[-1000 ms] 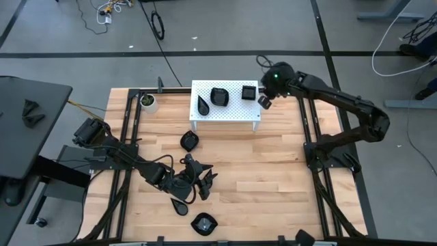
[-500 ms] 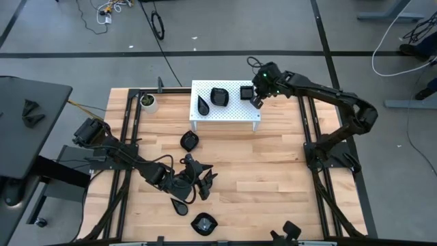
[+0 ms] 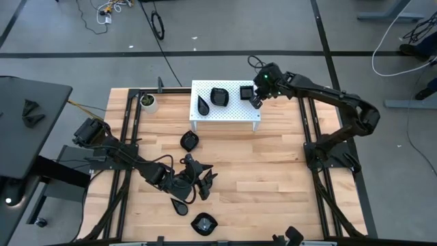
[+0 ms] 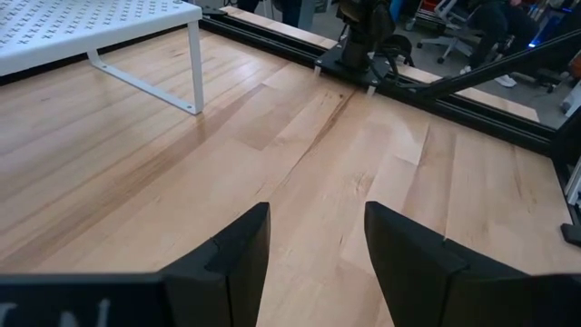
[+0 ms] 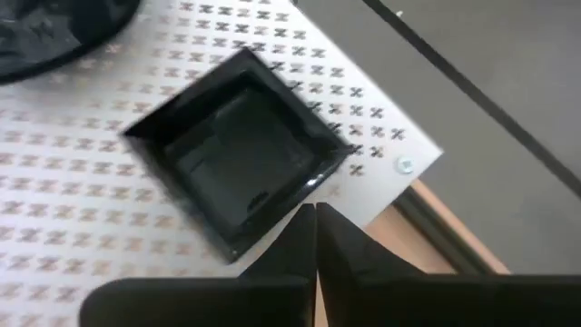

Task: Pick & Place Mini shaped plates
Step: Adjust the stack of black square plates on the shelf

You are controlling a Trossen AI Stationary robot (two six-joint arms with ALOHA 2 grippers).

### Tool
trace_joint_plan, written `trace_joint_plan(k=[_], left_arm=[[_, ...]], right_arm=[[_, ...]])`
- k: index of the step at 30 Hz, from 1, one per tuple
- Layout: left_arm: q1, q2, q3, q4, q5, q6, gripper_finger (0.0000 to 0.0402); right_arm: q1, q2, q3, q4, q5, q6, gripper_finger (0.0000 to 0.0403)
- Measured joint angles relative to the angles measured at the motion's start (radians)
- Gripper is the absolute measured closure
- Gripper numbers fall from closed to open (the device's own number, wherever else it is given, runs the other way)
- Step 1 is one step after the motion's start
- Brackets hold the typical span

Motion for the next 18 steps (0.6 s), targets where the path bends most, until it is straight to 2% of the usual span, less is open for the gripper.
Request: trace_joint_plan(k=[6, 12, 18], left_arm=[[0.000, 0.000, 0.000, 0.000, 0.000, 0.000, 0.0216], [0.000, 0.000, 0.000, 0.000, 0.011, 0.000, 0.0216], [-0.002, 0.000, 0.000, 0.000, 0.011, 0.000, 0.0216]], right_arm=[[0.024, -0.002, 0.000, -0.007, -0.090, 0.020, 0.0396], [0.041, -0.025, 0.000, 0.003, 0.003, 0.017, 0.0400], [0.039, -0.033, 0.000, -0.011, 0.010, 0.042, 0.0399]])
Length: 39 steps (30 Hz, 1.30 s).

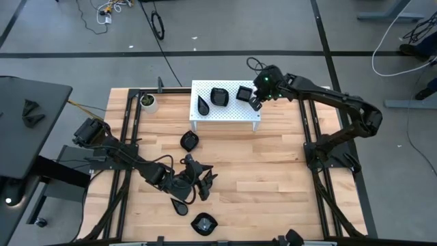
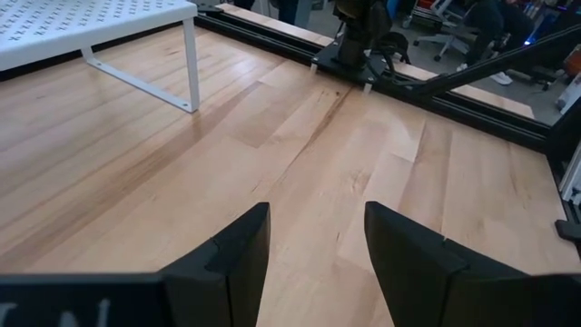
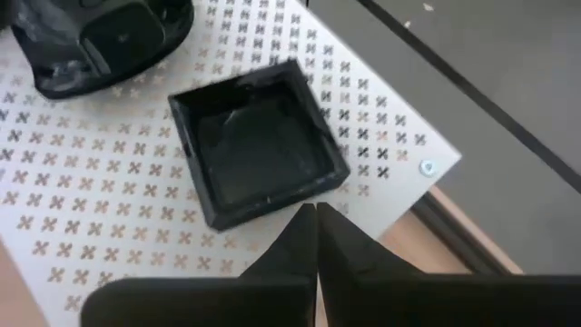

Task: Pick & Place Mini shaped plates
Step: Adjust the stack of black square plates on the shelf, then stack the black drop-shaped plate on top of the other black drop-shaped plate on the shelf

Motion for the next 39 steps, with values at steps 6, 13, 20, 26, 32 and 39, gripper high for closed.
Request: trace_joint_plan(k=[6, 13, 20, 26, 32, 39], left_arm=[[0.000, 0.000, 0.000, 0.000, 0.000, 0.000, 0.0216], [0.000, 0.000, 0.000, 0.000, 0.000, 0.000, 0.0216], [0.000, 0.000, 0.000, 0.000, 0.000, 0.001, 0.0216], [0.000, 0.000, 0.000, -0.005, 0.008, 0.002, 0.0216], [-0.027, -0.015, 0.000, -0.060, 0.026, 0.001, 0.0216], [-0.126, -0.108, 0.001, -0.263, 0.011, -0.118, 0.0216]], right_arm=[[-0.027, 0.042, 0.000, 0.000, -0.025, 0.002, 0.0399], [-0.049, 0.067, 0.000, 0.071, -0.028, 0.001, 0.0399], [-0.048, 0.067, 0.000, 0.159, -0.026, -0.015, 0.0399], [0.021, 0.024, 0.000, 0.163, 0.068, -0.067, 0.0400], [0.201, -0.060, 0.000, 0.120, 0.250, -0.090, 0.0401], [0.546, -0.092, 0.001, 0.085, 0.245, -0.011, 0.0401]])
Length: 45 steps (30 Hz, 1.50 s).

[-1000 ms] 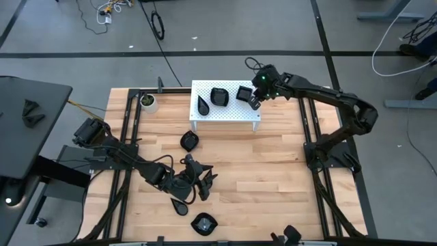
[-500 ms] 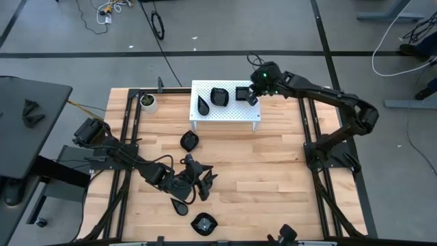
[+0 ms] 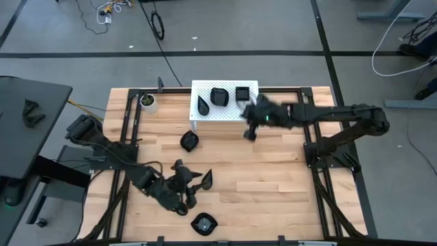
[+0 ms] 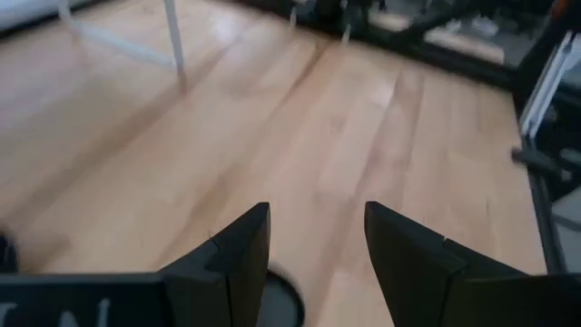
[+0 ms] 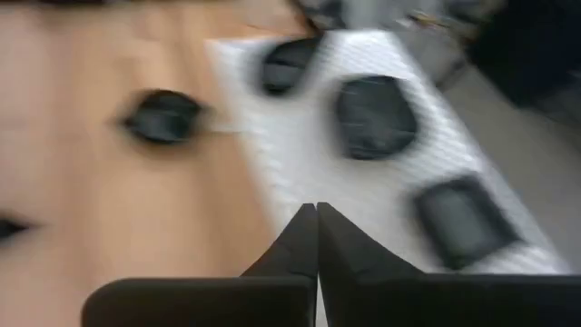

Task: Pick & Place Mini shaped plates
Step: Stack the black drop-shaped plate on top of the other black drop-shaped plate on the shelf

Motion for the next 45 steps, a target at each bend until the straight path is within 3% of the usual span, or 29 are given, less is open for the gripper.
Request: trace_joint_plan(k=[4, 9, 13, 17, 20, 24, 30, 42, 45], left_arm=[[-0.068, -0.017, 0.000, -0.163, 0.003, -0.171, 0.0216], [-0.112, 0.026, -0.002, -0.294, -0.042, -0.441, 0.0216], [-0.089, 0.110, 0.000, -0.271, -0.128, -0.520, 0.0216], [-0.010, 0.192, -0.002, -0.218, -0.059, -0.564, 0.0216], [0.052, 0.247, -0.002, -0.164, 0.013, -0.563, 0.0216], [0.119, 0.293, -0.002, -0.106, 0.092, -0.514, 0.0216], [0.192, 0.325, -0.001, -0.043, 0.204, -0.460, 0.0241], [0.203, 0.326, -0.001, 0.004, 0.253, -0.376, 0.0384], [0.203, 0.297, 0.000, -0.014, 0.254, -0.375, 0.0392]], right_arm=[[0.190, 0.010, -0.074, 0.147, -0.009, 0.069, 0.0401], [0.357, 0.010, -0.277, 0.500, -0.067, 0.141, 0.0401], [0.448, 0.017, -0.467, 0.834, -0.073, 0.248, 0.0401], [0.493, 0.023, -0.624, 1.132, -0.042, 0.312, 0.0401], [0.503, 0.024, -0.699, 1.248, 0.030, 0.347, 0.0401], [0.502, 0.024, -0.732, 1.298, 0.097, 0.347, 0.0401], [0.502, 0.024, -0.732, 1.302, 0.107, 0.322, 0.0401], [0.502, 0.024, -0.732, 1.292, 0.108, 0.321, 0.0401], [0.502, 0.024, -0.732, 1.291, 0.107, 0.324, 0.0401]])
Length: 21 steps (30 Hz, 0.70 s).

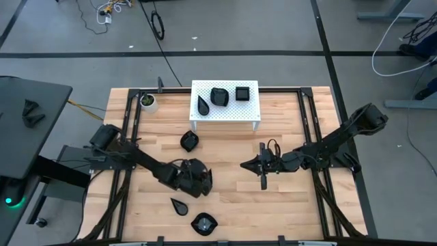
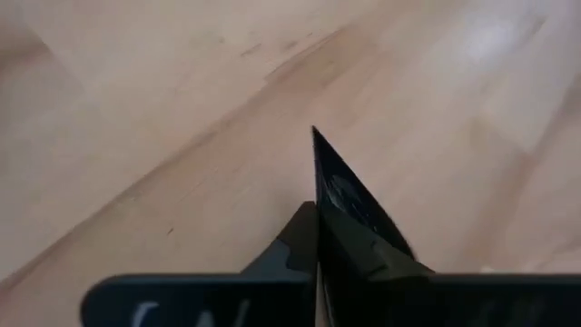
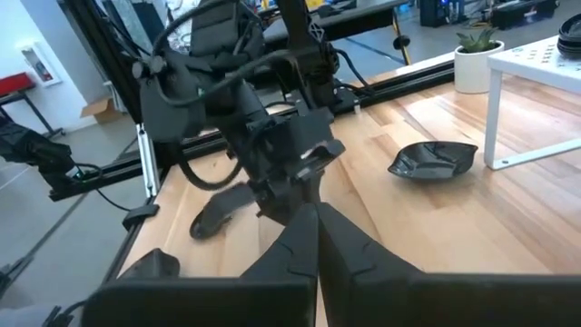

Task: Pick & Place Mini shaped plates
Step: Stack the black drop-shaped plate on top of the other black drop-shaped plate on the shelf

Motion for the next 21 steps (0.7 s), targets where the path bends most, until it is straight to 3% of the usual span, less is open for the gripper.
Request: trace_joint_plan(k=[4, 10, 16, 21], left_arm=[[0.009, -0.108, -0.001, -0.045, -0.026, 0.009, 0.0392], [0.073, -0.333, -0.001, -0.083, -0.179, 0.110, 0.0390], [0.232, -0.448, 0.000, -0.052, -0.435, 0.266, 0.0382], [0.411, -0.447, 0.000, -0.043, -0.436, 0.278, 0.0393]], right_arm=[[0.000, 0.000, 0.000, -0.001, 0.000, 0.000, 0.0401], [0.000, 0.000, 0.000, -0.001, 0.000, -0.002, 0.0401], [0.000, 0.000, 0.000, -0.001, 0.002, -0.002, 0.0401], [0.000, 0.000, 0.000, -0.001, 0.008, -0.002, 0.0401]])
